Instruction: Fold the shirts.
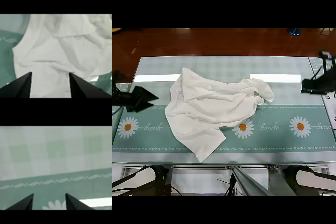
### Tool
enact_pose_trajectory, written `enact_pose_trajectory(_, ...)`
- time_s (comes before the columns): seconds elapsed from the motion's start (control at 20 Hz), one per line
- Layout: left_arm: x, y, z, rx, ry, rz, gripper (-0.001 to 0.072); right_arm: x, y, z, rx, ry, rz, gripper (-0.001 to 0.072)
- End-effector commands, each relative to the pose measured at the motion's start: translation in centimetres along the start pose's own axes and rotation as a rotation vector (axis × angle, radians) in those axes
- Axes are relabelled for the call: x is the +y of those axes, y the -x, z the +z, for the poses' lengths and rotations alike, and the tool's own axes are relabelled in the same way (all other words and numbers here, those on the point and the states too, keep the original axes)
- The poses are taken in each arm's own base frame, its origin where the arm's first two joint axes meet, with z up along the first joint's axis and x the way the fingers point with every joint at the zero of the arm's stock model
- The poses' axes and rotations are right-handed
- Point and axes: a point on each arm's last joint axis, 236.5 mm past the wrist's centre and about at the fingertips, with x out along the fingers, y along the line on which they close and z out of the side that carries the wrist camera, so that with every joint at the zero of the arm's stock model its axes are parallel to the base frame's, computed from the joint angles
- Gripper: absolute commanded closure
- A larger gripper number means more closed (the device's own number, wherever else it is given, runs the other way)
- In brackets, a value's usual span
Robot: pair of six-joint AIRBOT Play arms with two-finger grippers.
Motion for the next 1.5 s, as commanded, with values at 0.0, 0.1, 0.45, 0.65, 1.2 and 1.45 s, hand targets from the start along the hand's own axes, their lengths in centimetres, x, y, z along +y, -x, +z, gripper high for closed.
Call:
enact_pose_trajectory(0.0, 2.3, -2.5, -4.4, 0.107, 0.065, -0.002, 0.0071, 4.7, -2.0, -5.2, 0.048, -0.093, 0.333, 0.0174)
enact_pose_trajectory(0.1, 2.9, -3.3, -5.6, 0.132, 0.086, -0.003, 0.0017, 7.5, -2.7, -6.7, 0.08, -0.088, 0.425, 0.0174)
enact_pose_trajectory(0.45, 3.3, -5.6, -5.9, 0.144, 0.034, 0.022, 0.0017, 14.7, -2.8, -6.8, 0.055, 0.036, 0.518, 0.0174)
enact_pose_trajectory(0.65, 3.8, -8.1, -6.3, 0.192, 0.04, 0.034, 0.003, 16.9, -2.5, -7.6, 0.074, 0.076, 0.543, 0.0174)
enact_pose_trajectory(1.2, 2.0, -12.1, -8.0, 0.298, -0.011, 0.007, 0.0686, 18.7, -2.2, -7.9, 0.082, 0.051, 0.59, 0.0173)
enact_pose_trajectory(1.45, -0.5, -10.6, -6.5, 0.264, -0.114, -0.055, 0.0686, 21.4, -4.9, -9.8, 0.069, 0.071, 0.548, 0.0107)
